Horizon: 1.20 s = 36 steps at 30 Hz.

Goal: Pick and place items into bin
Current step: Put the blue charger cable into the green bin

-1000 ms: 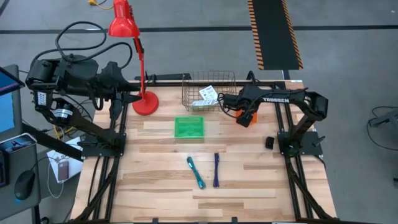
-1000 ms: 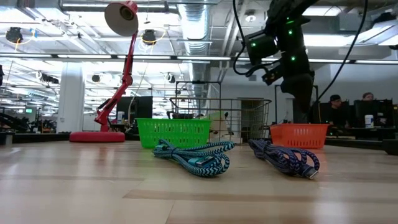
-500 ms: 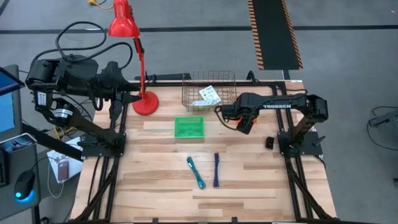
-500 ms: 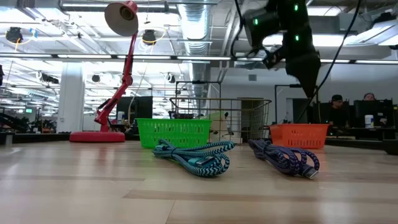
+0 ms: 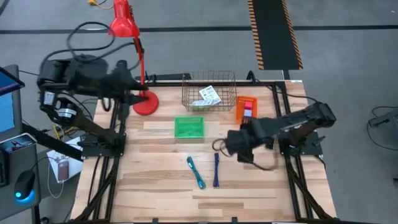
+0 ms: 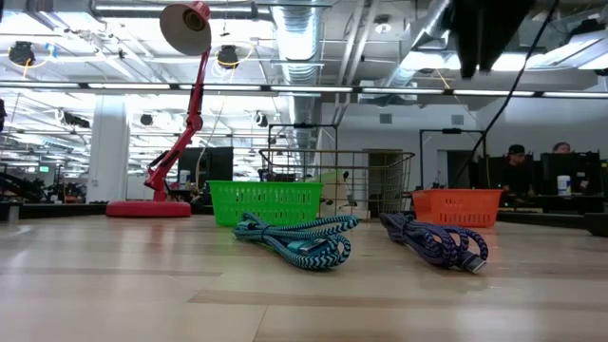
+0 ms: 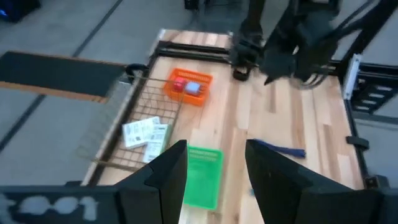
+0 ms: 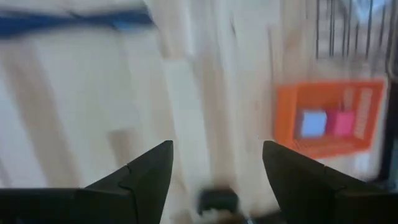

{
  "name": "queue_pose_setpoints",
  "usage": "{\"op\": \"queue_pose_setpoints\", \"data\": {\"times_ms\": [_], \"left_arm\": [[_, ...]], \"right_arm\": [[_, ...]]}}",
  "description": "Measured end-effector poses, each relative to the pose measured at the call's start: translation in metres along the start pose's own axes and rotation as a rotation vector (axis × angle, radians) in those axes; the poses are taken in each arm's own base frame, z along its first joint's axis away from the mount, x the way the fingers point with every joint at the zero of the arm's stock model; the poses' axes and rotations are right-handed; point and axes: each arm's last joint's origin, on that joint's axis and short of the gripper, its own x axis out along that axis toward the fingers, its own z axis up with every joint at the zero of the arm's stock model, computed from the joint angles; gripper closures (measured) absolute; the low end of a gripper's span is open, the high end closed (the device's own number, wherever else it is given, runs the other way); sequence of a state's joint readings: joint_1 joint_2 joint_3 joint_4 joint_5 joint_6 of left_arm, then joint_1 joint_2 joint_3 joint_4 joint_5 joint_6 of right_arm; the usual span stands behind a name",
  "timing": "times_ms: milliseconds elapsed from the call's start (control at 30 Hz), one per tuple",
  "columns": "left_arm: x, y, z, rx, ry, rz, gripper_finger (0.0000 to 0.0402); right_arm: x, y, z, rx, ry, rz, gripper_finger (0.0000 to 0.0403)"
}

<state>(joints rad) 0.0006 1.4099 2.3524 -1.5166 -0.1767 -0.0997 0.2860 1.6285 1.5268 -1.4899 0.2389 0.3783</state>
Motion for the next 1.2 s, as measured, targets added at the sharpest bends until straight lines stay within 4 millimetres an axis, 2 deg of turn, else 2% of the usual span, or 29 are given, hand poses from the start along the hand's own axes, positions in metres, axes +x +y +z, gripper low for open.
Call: {"op": "queue_pose_setpoints", "data": {"times_ms": [100,233,300,400,567,633,767,867,1033,1100,1200], "left_arm": [[0.023,-0.008,0.005,0.010,0.063,-0.099,0.0250],[0.058,-0.036,0.010,0.055,0.158,-0.255,0.0250],[0.073,-0.055,0.010,0.081,0.192,-0.251,0.0250],[0.086,-0.083,0.006,0.114,0.208,-0.138,0.0250],[0.087,-0.119,-0.003,0.133,0.138,0.088,0.0250],[0.082,-0.127,-0.008,0.142,0.137,0.087,0.0250],[0.083,-0.141,-0.019,0.202,0.189,-0.041,0.0250],[0.083,-0.140,-0.029,0.266,0.198,-0.136,0.0250],[0.086,-0.116,-0.044,0.238,0.048,-0.383,0.0250],[0.088,-0.100,-0.060,0.198,0.002,-0.449,0.0250],[0.093,-0.082,-0.095,0.135,-0.055,-0.462,0.0250]], "right_arm": [[-0.020,0.011,-0.011,0.012,-0.145,0.029,0.0158],[-0.049,0.018,-0.031,0.065,-0.364,0.076,0.0158],[-0.059,0.021,-0.042,0.080,-0.460,0.088,0.0158],[-0.068,0.029,-0.057,0.092,-0.582,0.084,0.0158],[-0.063,0.044,-0.080,0.087,-0.670,0.071,0.0158],[-0.056,0.051,-0.086,0.079,-0.682,0.061,0.0158],[-0.036,0.067,-0.093,0.052,-0.723,0.014,0.0158],[-0.022,0.076,-0.093,0.062,-0.770,-0.011,0.0158],[-0.002,0.091,-0.088,0.105,-0.846,0.030,0.0158],[0.002,0.095,-0.086,0.131,-0.879,0.071,0.0158],[0.003,0.101,-0.085,0.172,-0.914,0.132,0.0158]]}}
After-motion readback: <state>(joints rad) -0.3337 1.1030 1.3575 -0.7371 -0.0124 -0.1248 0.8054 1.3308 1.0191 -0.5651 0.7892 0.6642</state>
